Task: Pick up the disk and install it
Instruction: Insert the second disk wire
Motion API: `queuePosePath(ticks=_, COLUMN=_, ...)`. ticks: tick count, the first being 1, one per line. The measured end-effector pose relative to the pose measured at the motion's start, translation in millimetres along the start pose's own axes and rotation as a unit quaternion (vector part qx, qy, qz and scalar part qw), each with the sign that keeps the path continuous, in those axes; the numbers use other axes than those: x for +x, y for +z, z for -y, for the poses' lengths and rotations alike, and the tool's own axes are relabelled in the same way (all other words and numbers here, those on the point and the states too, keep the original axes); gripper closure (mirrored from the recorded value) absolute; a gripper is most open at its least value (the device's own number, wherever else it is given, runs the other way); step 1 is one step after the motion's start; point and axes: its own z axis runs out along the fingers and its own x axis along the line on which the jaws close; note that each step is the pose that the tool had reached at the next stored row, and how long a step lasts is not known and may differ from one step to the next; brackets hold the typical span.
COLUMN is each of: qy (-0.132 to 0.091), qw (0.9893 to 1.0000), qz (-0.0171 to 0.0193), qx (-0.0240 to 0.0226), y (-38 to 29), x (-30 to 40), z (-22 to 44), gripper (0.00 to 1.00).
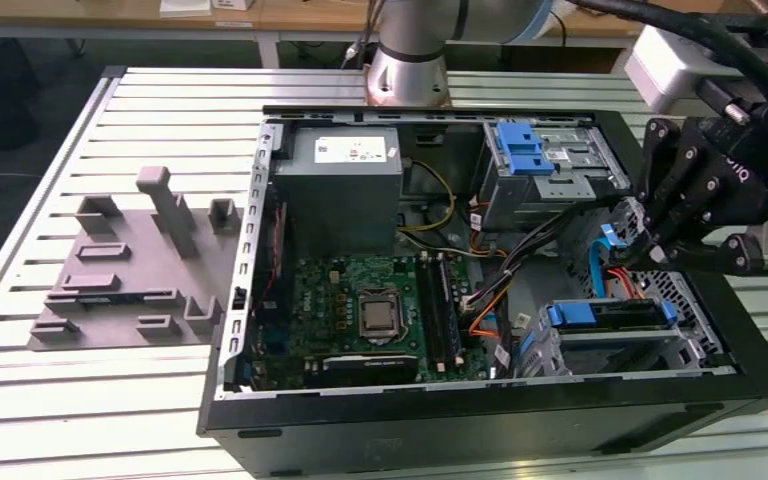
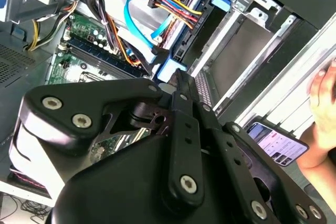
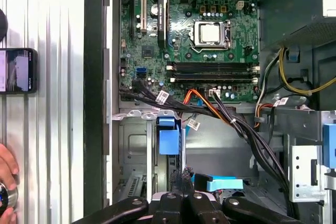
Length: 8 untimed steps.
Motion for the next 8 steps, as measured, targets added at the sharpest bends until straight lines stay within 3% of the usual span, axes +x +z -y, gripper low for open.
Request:
queuePosePath(ticks=6, qy=0.0, qw=1.0, qz=-0.0025, qx=0.0001, y=0.3, x=-9.8, z=-0.4, gripper=0.89)
queuePosePath(ticks=8, qy=0.0, qw=0.9999, qz=-0.0103, qx=0.0003, y=0.7, x=-16.0, z=-0.6, gripper=0.89)
